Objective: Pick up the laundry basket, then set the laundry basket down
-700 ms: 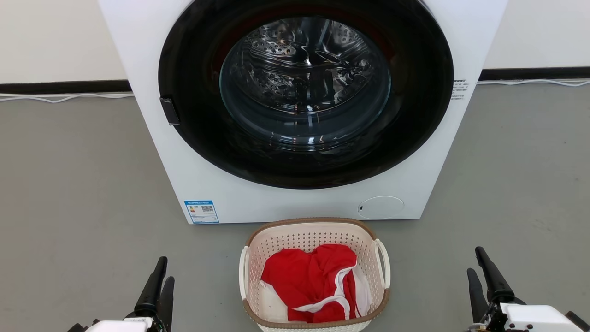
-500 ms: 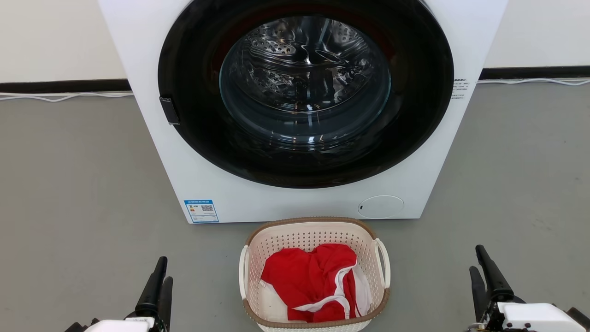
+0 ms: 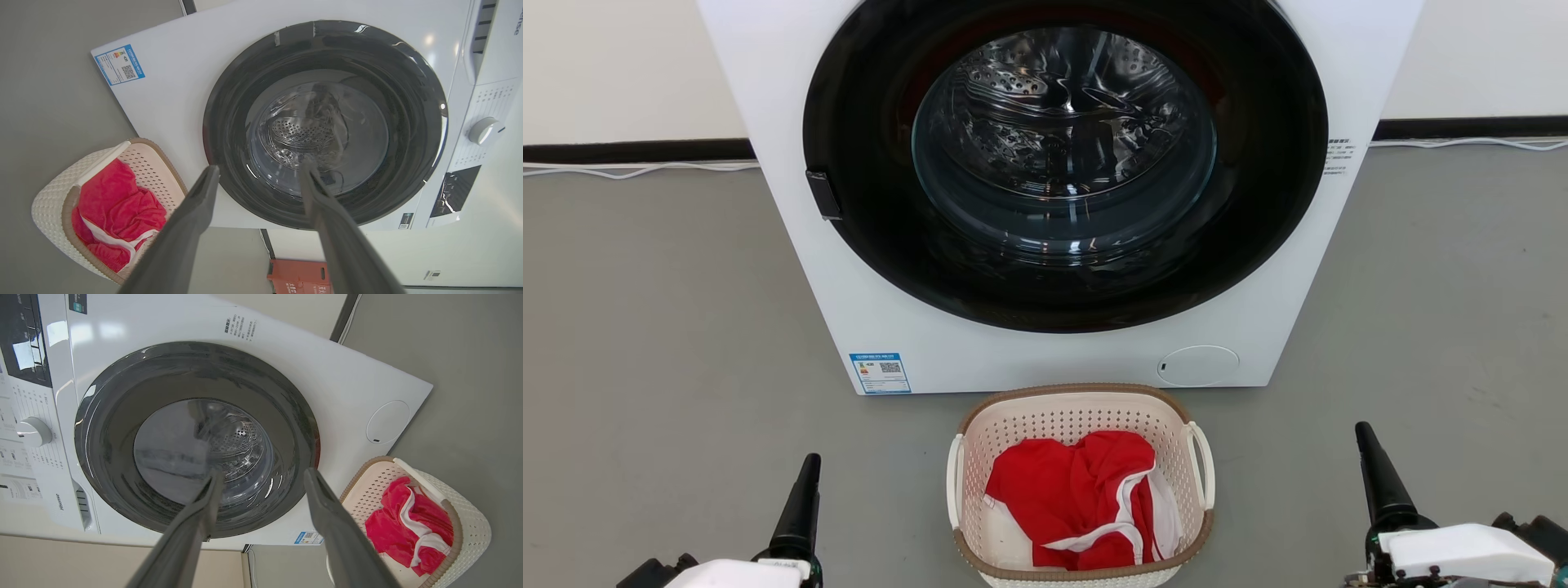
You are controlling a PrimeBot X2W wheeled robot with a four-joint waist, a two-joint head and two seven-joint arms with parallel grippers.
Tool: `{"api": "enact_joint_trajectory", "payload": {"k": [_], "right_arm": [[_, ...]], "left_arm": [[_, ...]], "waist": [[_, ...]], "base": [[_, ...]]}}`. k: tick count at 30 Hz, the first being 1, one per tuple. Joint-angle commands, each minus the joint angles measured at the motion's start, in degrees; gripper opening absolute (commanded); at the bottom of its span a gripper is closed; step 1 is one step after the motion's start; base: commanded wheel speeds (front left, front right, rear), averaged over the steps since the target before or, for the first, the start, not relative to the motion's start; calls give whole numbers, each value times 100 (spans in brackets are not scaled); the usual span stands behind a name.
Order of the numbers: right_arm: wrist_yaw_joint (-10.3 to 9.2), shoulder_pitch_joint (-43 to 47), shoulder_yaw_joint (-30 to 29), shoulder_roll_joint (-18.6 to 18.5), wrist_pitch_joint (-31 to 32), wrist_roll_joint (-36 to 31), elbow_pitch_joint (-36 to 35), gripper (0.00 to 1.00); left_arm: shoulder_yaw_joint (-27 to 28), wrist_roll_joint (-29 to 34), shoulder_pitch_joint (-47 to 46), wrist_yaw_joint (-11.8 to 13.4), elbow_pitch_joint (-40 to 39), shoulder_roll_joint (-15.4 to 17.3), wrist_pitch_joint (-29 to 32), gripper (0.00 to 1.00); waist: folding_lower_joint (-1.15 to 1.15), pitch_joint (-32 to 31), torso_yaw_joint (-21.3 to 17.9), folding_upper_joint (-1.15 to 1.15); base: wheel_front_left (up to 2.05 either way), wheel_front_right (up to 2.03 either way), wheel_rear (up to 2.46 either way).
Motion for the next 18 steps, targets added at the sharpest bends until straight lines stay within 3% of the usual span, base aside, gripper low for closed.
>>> {"api": "enact_joint_trajectory", "payload": {"k": [1,18], "right_arm": [[0,-179,59,-61,-82,-270,-201,100],[0,-151,202,-74,-350,-1931,-324,100]], "left_arm": [[31,216,-143,55,-190,45,-70,100],[-59,1556,-69,276,-333,61,-343,100]], "waist": [[-1,-1,1,0],[-1,13,-1,0]], "base": [[0,0,0],[0,0,0]]}}
